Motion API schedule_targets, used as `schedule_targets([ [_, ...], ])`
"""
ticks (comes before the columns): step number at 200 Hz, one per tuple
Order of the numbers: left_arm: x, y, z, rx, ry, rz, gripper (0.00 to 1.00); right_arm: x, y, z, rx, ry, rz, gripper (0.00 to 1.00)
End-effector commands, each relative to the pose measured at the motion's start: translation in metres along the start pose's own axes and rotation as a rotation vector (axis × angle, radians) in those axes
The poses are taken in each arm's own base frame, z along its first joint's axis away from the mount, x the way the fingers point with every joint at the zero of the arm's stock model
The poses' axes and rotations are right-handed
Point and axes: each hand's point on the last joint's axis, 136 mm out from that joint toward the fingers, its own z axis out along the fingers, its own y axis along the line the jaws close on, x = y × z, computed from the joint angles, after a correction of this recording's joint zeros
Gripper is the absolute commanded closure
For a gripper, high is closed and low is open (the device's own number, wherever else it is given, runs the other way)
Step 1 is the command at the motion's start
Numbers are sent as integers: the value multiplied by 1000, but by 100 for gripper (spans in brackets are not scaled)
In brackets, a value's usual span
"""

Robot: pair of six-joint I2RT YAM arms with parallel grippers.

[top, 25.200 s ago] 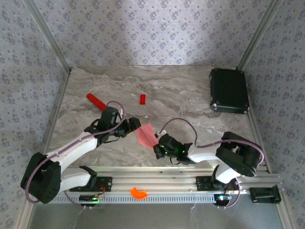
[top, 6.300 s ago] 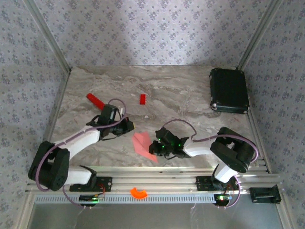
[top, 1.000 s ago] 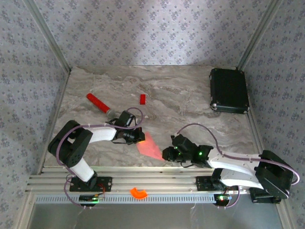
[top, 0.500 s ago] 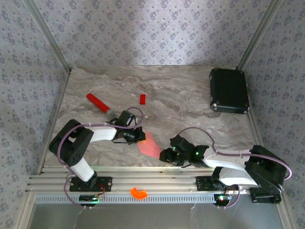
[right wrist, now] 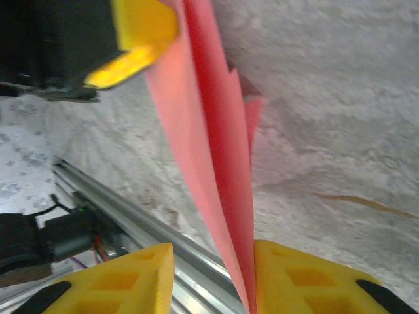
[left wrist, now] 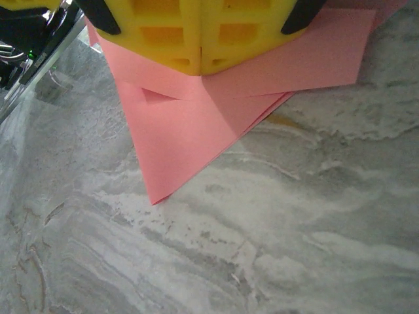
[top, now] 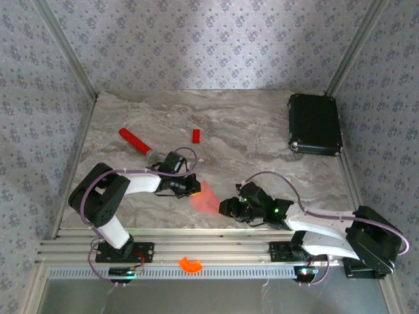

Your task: Fold a paper plane with a square sheet of paper (pick it up from the middle)

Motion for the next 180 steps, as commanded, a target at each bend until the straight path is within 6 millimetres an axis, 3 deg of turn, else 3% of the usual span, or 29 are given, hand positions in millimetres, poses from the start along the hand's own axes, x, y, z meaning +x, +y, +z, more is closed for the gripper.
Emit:
schedule_targets([
  [1, 9, 11, 7, -28, 37, -27, 100, -12, 14, -8, -64, -60, -38, 62],
  [46, 6, 5, 4, -17, 26, -23, 100, -14, 40, -4, -146, -35, -70, 62],
  [98, 6, 6, 2, -22, 21, -24, 100, -14, 34, 8, -100, -9, -53, 62],
  [133, 6, 5, 2, -24, 20, -19, 100, -13, 30, 6, -80, -6, -53, 78],
  [180, 3, -2, -3, -9, 6, -16, 100, -10, 27, 6, -61, 7, -51, 87],
])
